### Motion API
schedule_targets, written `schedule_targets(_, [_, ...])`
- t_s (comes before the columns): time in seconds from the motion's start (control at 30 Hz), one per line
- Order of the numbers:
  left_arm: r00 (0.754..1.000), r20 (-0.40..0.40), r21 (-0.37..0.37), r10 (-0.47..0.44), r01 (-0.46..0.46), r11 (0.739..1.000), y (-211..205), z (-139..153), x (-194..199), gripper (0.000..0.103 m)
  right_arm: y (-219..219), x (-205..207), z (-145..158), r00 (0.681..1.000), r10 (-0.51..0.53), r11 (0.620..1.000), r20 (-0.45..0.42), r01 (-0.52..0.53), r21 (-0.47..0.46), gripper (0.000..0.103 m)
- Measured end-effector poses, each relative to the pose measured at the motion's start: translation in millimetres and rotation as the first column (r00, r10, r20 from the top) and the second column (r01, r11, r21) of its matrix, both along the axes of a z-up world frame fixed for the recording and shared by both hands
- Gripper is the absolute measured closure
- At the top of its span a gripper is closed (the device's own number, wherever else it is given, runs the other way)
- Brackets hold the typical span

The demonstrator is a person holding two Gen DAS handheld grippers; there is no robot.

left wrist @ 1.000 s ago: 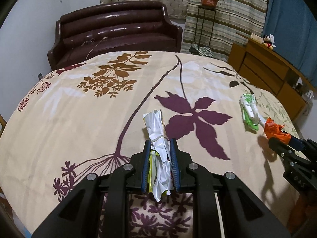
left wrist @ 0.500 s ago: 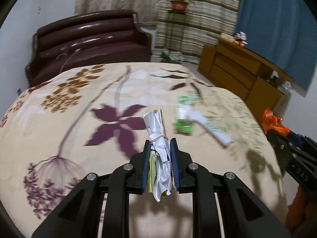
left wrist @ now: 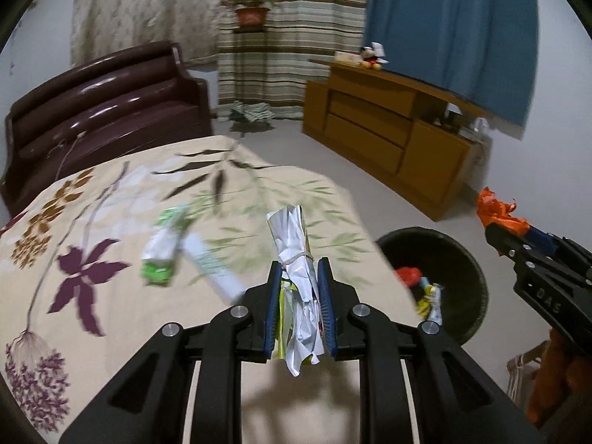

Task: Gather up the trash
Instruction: 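Carry the wrapper and orange bag over the bin and open both tools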

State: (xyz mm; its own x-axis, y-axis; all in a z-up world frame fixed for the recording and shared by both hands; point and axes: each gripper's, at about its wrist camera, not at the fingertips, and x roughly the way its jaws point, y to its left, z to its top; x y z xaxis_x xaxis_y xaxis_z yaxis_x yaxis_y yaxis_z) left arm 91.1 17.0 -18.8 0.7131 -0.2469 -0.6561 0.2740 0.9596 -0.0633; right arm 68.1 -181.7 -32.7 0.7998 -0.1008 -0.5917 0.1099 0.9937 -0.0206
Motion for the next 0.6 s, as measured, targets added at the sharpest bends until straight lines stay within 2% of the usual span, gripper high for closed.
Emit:
schedule_targets(0.33, [0.995,-0.014,0.012,-0.098,0.098,0.995,-66,-9,12,0.082,-44,2,-19,0.997,-0.074,0.997,-0.023,0.075,0.024,0.062])
schedule_targets(0.6, [0.991,-0.028,0.039,-0.128,0.129,0.991,-102,-19,26,0.082,-62,9,-29,0.995,-0.090,0.995,-0.041,0.092,0.037,0.062])
